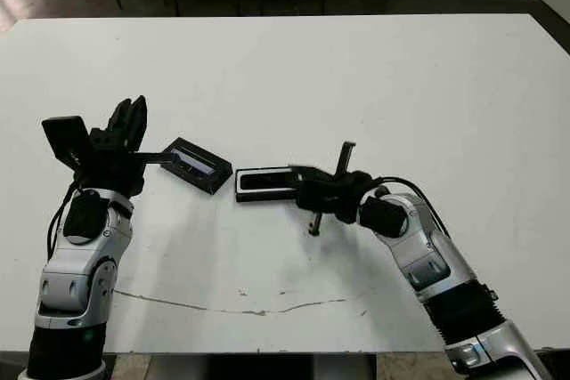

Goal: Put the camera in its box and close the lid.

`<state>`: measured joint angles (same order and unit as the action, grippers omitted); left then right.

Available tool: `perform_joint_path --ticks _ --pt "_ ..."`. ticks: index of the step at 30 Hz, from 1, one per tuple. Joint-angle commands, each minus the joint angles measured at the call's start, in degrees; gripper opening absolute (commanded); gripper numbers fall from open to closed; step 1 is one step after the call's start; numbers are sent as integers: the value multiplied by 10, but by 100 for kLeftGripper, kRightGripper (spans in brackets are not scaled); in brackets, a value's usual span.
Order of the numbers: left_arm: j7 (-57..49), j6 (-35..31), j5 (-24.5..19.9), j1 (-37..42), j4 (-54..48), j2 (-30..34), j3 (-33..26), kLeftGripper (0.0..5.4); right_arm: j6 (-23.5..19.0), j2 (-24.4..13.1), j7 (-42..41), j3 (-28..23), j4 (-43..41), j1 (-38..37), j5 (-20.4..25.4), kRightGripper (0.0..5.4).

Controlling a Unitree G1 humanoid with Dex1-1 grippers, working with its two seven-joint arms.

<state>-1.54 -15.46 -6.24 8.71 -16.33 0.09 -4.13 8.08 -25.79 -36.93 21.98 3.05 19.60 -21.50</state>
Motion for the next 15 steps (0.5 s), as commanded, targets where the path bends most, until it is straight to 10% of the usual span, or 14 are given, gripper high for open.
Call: perform_joint_path --ticks 1,7,15 --pt "-4 -10 4 -7 7 3 -3 0 3 -23 -18 12 1 0 -18 2" --pt "-1 -8 1 -4 10 5 -5 0 -21 -28 -31 -8 -25 3 -2 2" --pt "6 -17 1 8 3 21 -14 0 6 68 135 -171 -52 -2 147 2"
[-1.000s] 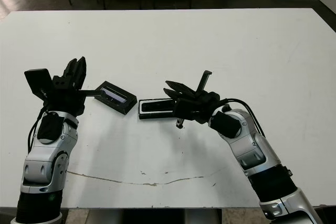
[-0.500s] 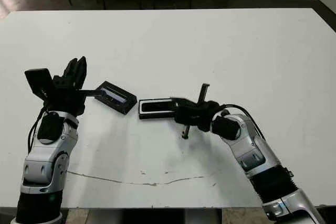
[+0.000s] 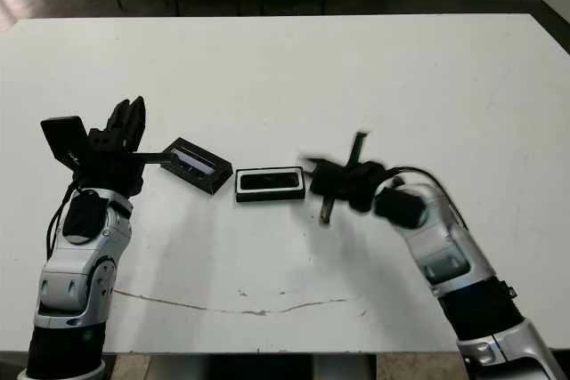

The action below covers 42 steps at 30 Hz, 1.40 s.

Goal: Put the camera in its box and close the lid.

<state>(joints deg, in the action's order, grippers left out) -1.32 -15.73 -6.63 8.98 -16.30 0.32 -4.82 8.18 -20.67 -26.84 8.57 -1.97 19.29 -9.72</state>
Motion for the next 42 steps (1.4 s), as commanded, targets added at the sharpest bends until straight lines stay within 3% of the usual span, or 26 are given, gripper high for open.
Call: perform_joint_path --ticks 1,11,16,19,27,33,42 --pt "5 -14 7 8 1 23 -8 0 5 19 43 -47 -3 6 37 2" --pt "51 -8 59 105 32 105 19 0 -31 15 35 -120 32 27 155 2" --pt "269 -57 75 237 133 242 105 0 -27 2 31 -126 45 29 156 2" --pt "383 -31 123 333 236 285 188 0 -32 -3 23 -126 43 28 161 2" --pt "478 26 227 487 491 227 317 0 -66 -14 14 -127 13 12 166 2" --pt "491 14 265 552 675 160 344 0 -103 -16 11 -127 -16 -2 174 2" --pt "458 82 312 542 738 135 361 0 -98 -21 3 -112 -27 -13 162 2"
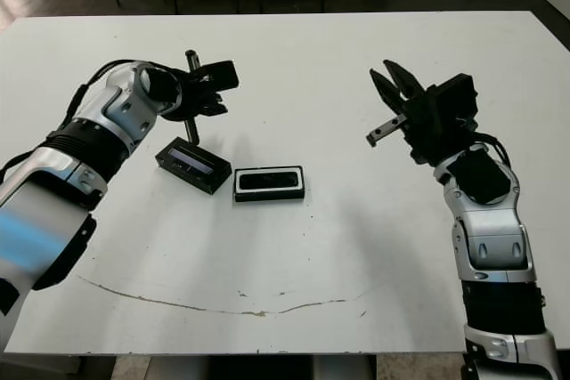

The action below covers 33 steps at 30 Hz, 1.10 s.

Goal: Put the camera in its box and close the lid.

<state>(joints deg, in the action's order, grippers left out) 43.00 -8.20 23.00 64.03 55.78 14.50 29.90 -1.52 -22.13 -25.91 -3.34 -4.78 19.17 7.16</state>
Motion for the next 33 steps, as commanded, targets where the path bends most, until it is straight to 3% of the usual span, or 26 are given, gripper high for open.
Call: perform_joint_path --ticks 1,6,18,22,28,33 --pt "35 5 24 -2 25 -11 23 0 -1 -5 -6 8 1 -12 -7 2" --pt "137 -6 60 29 51 -31 63 0 -3 -2 -3 14 -5 -16 -9 2" --pt "369 -74 77 41 -8 -27 98 0 -11 -2 1 18 -26 -31 -17 2" --pt "384 -69 73 12 -54 -1 97 0 -10 -2 0 18 -25 -33 -16 2" --pt "407 -1 88 -32 -172 67 119 0 -9 -3 2 18 -23 -36 -20 2" --pt "448 5 91 -62 -234 111 129 0 -8 -5 0 16 -20 -35 -18 2"
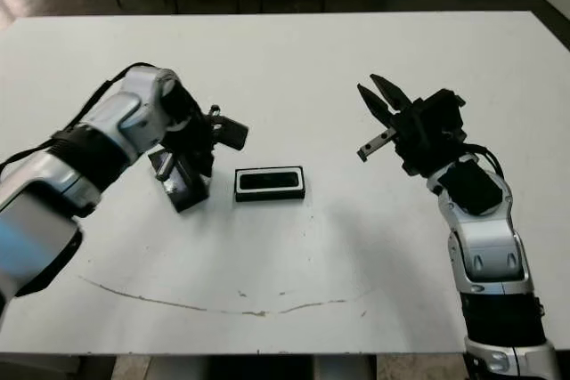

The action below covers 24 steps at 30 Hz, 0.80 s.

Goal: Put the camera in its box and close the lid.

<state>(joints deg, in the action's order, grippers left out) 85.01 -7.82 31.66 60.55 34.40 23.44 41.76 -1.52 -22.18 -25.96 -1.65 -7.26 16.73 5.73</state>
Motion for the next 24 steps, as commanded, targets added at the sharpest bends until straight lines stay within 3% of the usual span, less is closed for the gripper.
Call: perform_joint_path --ticks 1,3,6,14,19,24 --pt "34 -4 5 -35 -28 28 11 0 -8 -4 1 -1 5 -11 -3 2" --pt "43 6 2 -59 -58 54 9 0 -16 -5 2 -2 2 -11 -1 2" --pt "72 -31 12 -81 -92 87 33 0 -19 -7 0 -2 1 -9 -2 2" --pt "75 -55 -47 -164 -207 195 37 0 -23 -12 -5 -3 6 -2 0 2" --pt "75 -80 -122 -179 -281 236 32 0 -18 -13 -9 -2 13 2 0 2" --pt "63 -138 -254 -222 -390 237 -101 0 -24 -15 -9 0 13 6 -3 2"
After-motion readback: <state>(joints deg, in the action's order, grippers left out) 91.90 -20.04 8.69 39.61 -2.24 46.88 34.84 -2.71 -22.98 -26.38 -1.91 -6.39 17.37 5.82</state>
